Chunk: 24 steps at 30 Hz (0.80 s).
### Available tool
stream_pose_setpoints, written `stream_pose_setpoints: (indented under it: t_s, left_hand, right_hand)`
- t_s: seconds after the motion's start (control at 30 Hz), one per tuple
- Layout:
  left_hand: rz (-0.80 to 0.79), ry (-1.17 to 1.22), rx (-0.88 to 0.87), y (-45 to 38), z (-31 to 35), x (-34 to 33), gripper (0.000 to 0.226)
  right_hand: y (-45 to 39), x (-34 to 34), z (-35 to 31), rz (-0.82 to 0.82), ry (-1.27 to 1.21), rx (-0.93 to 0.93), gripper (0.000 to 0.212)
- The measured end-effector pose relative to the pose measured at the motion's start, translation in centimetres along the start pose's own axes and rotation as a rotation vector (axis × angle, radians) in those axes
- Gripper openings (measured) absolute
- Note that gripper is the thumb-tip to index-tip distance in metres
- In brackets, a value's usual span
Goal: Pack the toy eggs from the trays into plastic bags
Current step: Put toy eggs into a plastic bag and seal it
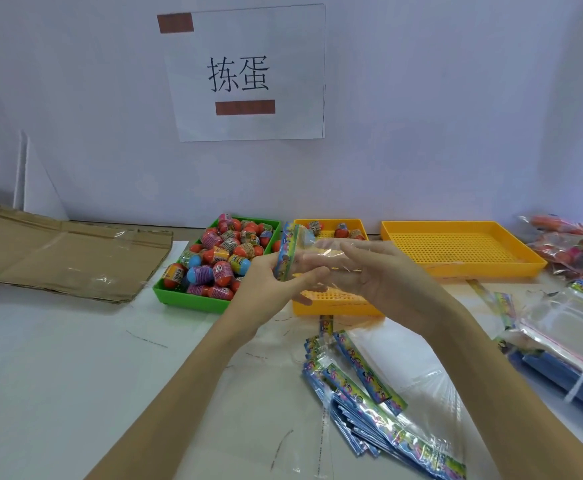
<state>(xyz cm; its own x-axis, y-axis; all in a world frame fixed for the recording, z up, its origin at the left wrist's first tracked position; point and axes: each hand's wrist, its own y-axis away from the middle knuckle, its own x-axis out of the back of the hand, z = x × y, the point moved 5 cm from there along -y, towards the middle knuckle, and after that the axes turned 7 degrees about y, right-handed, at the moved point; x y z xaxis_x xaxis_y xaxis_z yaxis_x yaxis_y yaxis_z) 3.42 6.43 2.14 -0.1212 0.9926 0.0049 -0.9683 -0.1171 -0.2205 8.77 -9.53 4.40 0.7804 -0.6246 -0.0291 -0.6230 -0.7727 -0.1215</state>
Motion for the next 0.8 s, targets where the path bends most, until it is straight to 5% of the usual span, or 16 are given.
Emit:
stream_pose_setpoints:
  t_s: [0.13, 0.27, 0.37, 0.53, 0.67, 0.8]
  left_hand:
    - [-0.008, -0.155, -0.116, -0.2, 0.2, 0.3, 0.052]
    - [0.157, -0.615, -0.433, 0.0, 1.5, 1.3, 0.103]
    - [0.114, -0.912, -0.676, 0.6, 2.6, 0.6, 0.094]
    - [0.029, -1.028, -0.850, 1.3, 2.1, -1.2, 0.047]
    - [0.102, -0.927, -0.721, 0.6, 2.5, 1.2, 0.033]
    - [0.237, -0.310, -0.264, -0.3, 1.5, 3.4, 0.031]
  right_hand:
    - [0.2, 0.0, -0.5, 0.009, 0.057, 0.020, 0.040]
    - [0.1, 1.1, -0.8, 0.255, 0.448, 0.090, 0.042]
    - [0.1, -0.2, -1.0, 0.277, 0.846, 0.228, 0.040]
    - [0.2, -2.7, -0.8, 0.168, 0.919, 0.349, 0.031]
    - [0.9, -0.9, -2.6, 0.317, 0.708, 0.403, 0.034]
    - [1.3, 2.6, -2.8, 0.557, 0.601, 0.347, 0.035]
